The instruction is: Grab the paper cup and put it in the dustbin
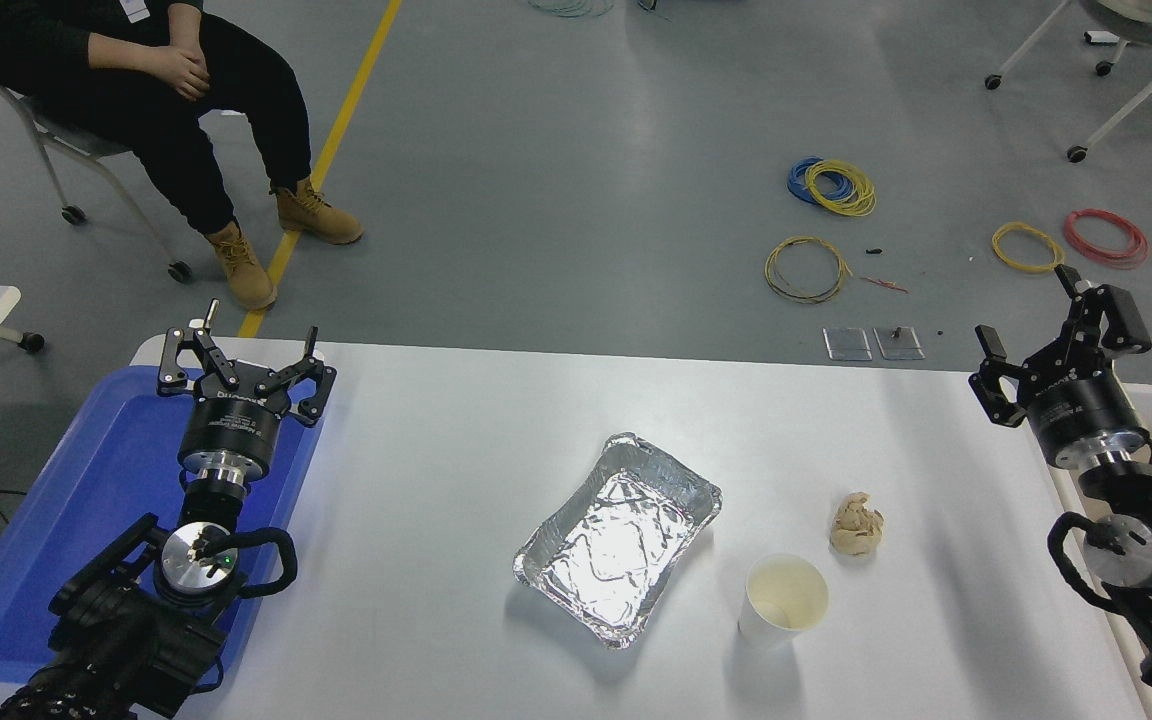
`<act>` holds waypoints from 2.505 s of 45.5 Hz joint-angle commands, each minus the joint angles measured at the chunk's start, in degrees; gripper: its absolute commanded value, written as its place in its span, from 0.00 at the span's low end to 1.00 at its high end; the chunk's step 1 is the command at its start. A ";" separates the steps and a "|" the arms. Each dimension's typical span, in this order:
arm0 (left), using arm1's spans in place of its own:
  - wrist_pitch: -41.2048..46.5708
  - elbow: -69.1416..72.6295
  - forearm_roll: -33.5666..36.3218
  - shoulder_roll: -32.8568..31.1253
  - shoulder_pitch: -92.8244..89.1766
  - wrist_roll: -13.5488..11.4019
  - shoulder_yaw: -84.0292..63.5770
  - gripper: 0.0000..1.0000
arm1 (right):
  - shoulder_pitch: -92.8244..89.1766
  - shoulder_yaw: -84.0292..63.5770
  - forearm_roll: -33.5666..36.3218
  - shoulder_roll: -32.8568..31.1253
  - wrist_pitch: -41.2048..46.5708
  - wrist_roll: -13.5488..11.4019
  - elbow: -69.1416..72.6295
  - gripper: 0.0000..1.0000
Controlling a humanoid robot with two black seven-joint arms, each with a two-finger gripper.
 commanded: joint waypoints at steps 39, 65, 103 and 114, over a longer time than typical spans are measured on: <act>-0.05 0.00 0.00 -0.04 -0.01 0.00 0.00 1.00 | 0.10 -0.31 -0.08 1.26 -0.13 -0.03 -0.23 1.00; -0.05 0.00 0.00 -0.04 -0.01 0.00 0.00 1.00 | 0.27 -3.21 -0.08 2.05 -0.13 0.24 -1.99 1.00; -0.05 0.00 0.00 -0.04 -0.01 0.00 0.00 1.00 | 40.24 -77.70 7.13 -13.33 -7.68 -0.29 -0.76 1.00; -0.05 0.00 0.00 -0.04 -0.01 0.00 0.00 1.00 | 55.98 -108.57 10.82 -6.22 -6.54 -2.39 2.66 1.00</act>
